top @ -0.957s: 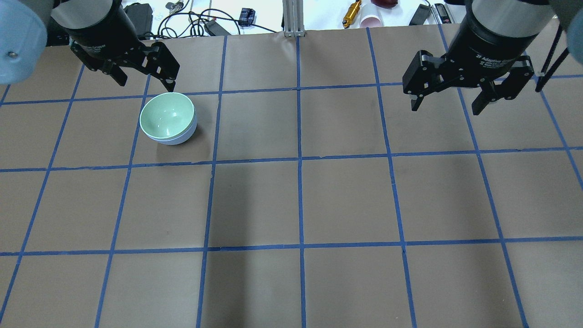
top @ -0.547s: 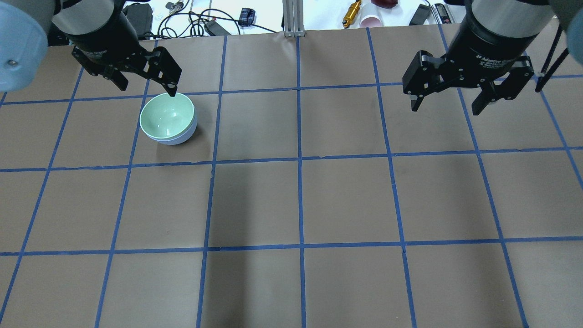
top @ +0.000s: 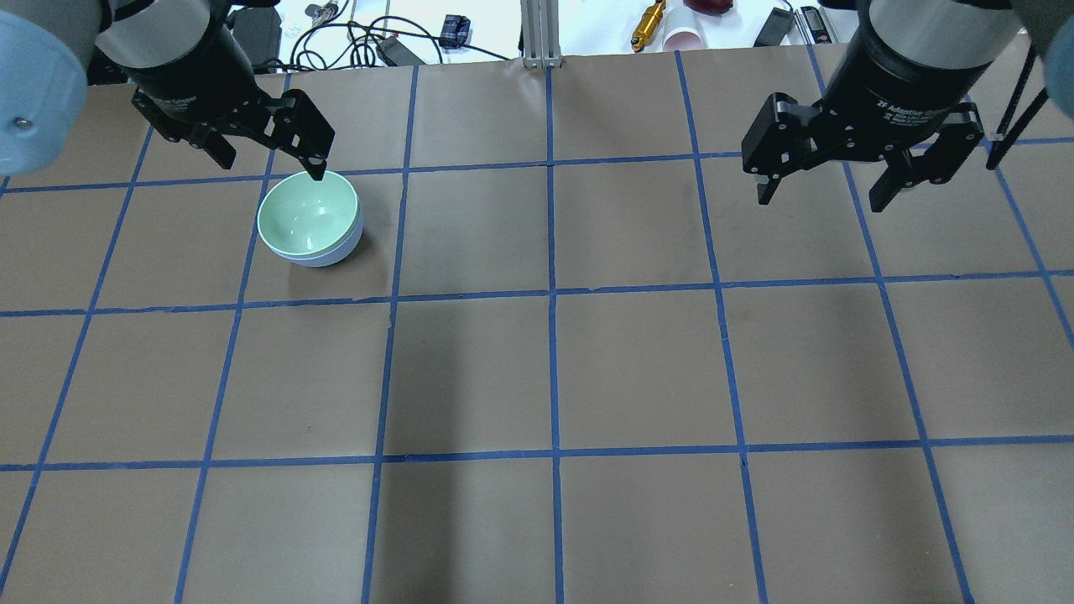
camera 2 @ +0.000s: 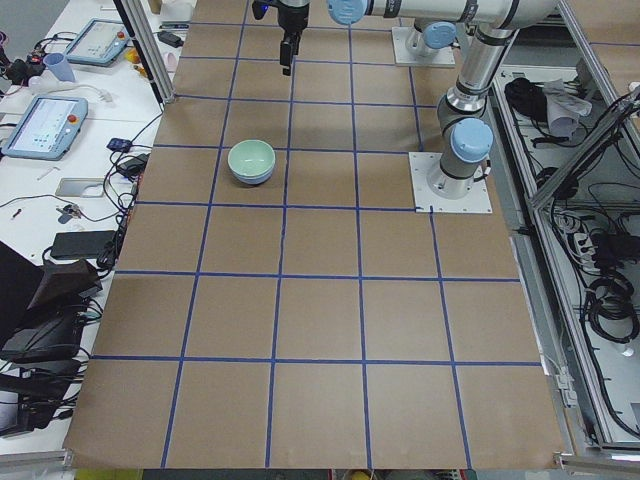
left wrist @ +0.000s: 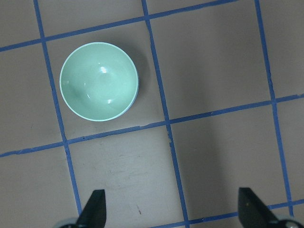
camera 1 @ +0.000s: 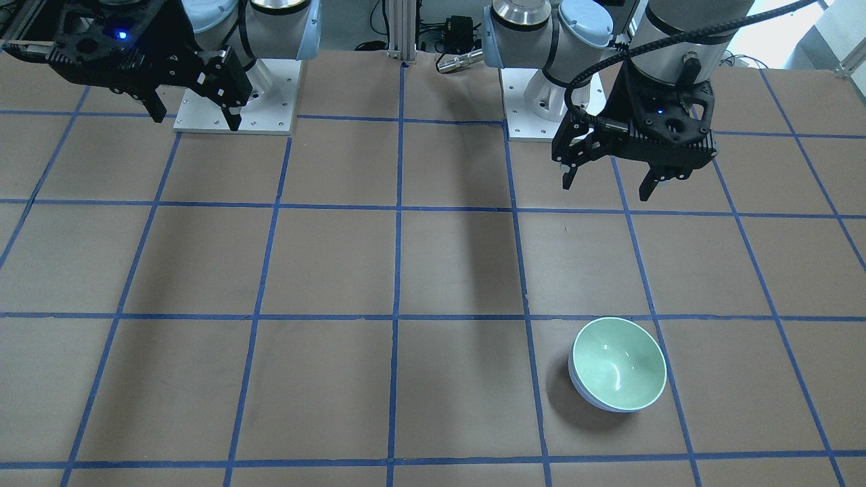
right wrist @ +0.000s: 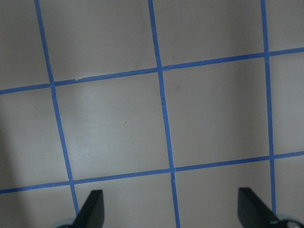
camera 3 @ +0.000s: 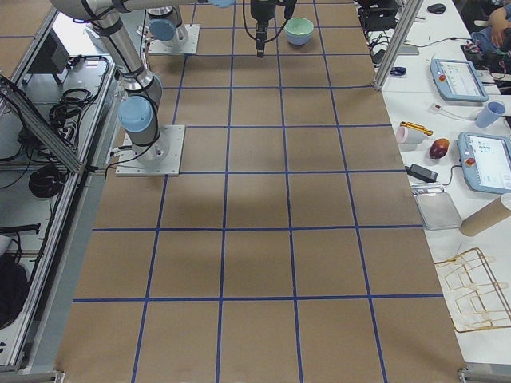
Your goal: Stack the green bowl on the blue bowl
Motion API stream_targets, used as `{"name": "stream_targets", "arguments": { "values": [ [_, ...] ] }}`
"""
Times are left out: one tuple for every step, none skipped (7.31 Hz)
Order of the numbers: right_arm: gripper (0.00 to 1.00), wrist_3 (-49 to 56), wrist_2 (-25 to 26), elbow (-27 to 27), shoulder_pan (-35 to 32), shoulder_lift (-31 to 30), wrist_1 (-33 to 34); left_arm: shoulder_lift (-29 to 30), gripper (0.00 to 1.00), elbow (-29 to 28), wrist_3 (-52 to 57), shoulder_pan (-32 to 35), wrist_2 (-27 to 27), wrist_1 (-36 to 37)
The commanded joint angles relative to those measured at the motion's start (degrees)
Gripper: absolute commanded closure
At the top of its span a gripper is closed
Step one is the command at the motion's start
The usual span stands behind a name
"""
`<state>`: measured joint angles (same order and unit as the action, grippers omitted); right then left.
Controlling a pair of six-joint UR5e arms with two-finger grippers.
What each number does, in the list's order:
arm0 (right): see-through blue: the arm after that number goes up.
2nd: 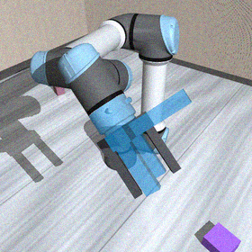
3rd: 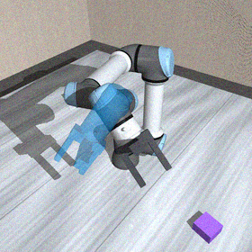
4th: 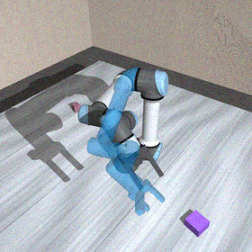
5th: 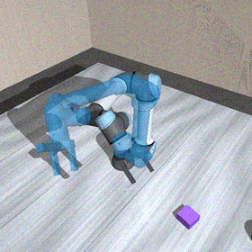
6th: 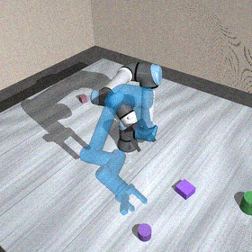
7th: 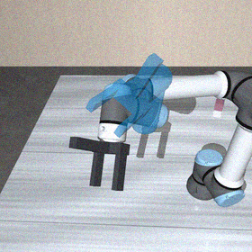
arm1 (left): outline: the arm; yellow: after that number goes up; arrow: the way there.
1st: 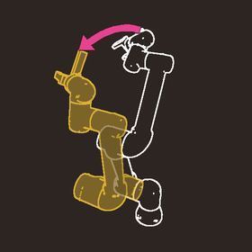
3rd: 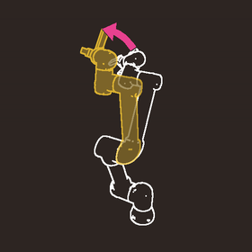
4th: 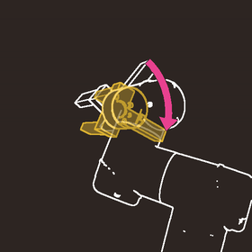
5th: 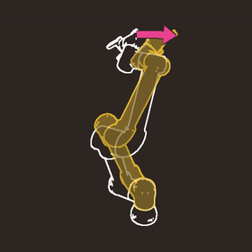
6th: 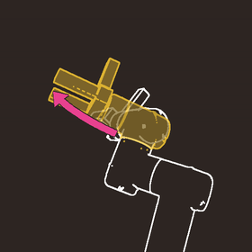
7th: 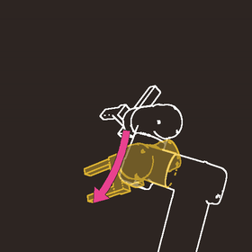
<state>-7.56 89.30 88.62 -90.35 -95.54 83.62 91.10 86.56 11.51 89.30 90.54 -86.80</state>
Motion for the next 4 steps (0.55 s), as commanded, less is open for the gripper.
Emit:
{"name": "stream_targets", "arguments": {
  "values": [
    [0.0, 0.0, 0.0, 0.0, 0.0, 0.0, 0.1, -0.3, 0.0, -0.4, 0.4, 0.0, 0.0, -1.5],
    [0.0, 0.0, 0.0, 0.0, 0.0, 0.0, 0.0, -0.2, 0.0, 0.0, 0.4, 0.0, -0.1, -1.9],
    [0.0, 0.0, 0.0, 0.0, 0.0, 0.0, 0.0, -0.1, 0.0, -0.4, 0.4, 0.0, -0.5, -1.8],
    [0.0, 0.0, 0.0, 0.1, 0.0, 0.0, 0.1, -0.1, 0.0, -0.5, 0.4, 0.0, -0.5, -1.8]
  ]
}}
